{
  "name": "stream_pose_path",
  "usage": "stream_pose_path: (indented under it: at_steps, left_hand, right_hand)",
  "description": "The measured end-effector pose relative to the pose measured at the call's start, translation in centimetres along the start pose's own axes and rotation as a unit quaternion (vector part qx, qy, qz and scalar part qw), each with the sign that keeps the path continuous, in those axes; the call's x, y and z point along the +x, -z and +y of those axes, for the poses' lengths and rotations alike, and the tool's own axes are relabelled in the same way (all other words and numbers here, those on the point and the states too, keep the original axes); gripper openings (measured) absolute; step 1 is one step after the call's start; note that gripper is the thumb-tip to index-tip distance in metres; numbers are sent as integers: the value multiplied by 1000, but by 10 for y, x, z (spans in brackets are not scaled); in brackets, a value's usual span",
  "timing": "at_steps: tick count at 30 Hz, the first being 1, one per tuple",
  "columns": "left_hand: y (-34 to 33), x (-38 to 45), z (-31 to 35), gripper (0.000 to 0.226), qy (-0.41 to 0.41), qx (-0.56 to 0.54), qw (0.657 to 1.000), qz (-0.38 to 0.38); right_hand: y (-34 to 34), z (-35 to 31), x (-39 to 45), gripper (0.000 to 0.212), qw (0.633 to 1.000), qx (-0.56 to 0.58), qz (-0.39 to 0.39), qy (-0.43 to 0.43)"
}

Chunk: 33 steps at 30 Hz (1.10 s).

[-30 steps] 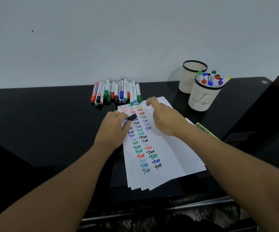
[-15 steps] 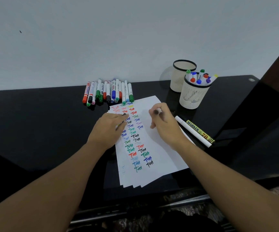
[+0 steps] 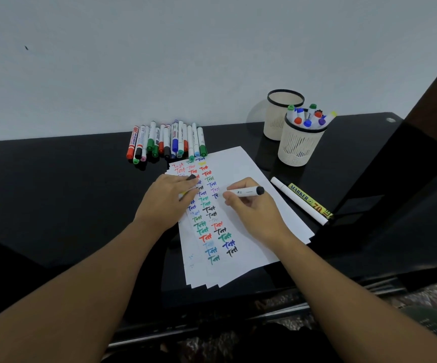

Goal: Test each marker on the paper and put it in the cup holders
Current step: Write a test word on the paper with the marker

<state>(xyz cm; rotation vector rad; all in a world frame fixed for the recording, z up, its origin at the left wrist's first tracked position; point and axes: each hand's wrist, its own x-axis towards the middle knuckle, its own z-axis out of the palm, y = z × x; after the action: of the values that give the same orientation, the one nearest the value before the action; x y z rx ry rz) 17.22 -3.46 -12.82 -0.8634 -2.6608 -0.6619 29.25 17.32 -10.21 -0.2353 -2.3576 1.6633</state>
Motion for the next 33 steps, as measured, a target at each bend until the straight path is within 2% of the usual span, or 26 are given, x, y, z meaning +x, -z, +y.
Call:
stream_pose_path:
  at_steps: [6, 27, 33]
  left_hand:
    - [-1, 0, 0, 36, 7, -5, 1000, -2]
    - [-6, 1, -6, 39, 10, -1, 1000, -5]
    - [-6, 0, -5, 38, 13, -4, 1000, 0]
  right_hand:
    - [0, -3, 2, 17, 998, -46, -26, -21]
    - [-3, -1, 3, 20, 994, -102, -45, -19]
    - [-1, 0, 2, 15, 995, -92, -22, -20]
